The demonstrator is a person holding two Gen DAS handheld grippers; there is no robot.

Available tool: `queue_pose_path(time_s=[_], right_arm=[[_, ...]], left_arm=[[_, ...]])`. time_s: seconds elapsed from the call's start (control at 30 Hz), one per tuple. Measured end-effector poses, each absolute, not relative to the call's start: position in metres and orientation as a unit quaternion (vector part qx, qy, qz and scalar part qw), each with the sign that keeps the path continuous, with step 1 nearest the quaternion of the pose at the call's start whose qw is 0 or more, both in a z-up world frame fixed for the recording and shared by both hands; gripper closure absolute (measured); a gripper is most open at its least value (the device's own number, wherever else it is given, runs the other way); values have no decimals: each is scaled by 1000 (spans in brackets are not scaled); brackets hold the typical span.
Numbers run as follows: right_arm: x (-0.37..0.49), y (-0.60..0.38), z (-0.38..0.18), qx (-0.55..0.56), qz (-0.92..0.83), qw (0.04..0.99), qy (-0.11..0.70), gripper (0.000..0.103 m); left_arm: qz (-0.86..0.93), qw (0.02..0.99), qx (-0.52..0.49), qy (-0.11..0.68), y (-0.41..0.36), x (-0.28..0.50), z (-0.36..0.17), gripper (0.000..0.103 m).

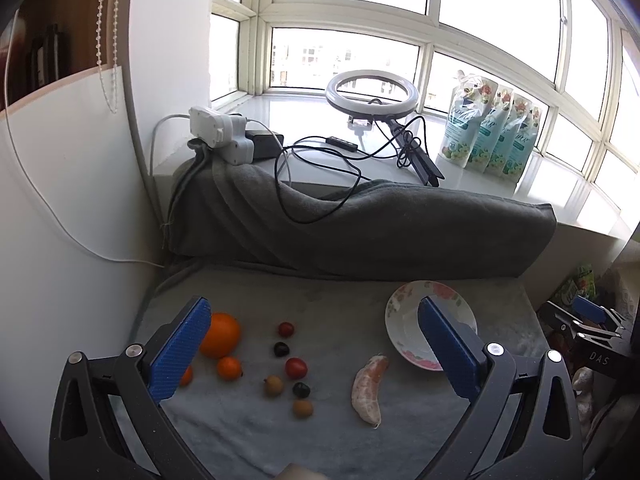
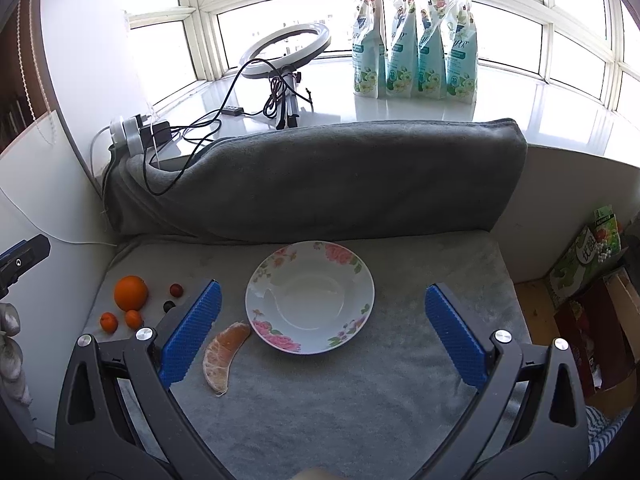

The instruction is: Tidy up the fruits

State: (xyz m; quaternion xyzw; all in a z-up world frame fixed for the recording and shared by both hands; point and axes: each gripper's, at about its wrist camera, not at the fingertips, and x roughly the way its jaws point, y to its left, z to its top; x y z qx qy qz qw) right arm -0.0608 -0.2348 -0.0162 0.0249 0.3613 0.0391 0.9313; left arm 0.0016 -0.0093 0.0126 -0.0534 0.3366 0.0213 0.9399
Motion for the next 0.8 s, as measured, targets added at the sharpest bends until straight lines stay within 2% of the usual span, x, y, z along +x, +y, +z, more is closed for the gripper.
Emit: queue_pose_path(time_s=[0.8], right_arm=[[-64,-233,-19,26,41,930,365,0]], left_arm=[[21,944,-55,325,-10,-1,17,1]])
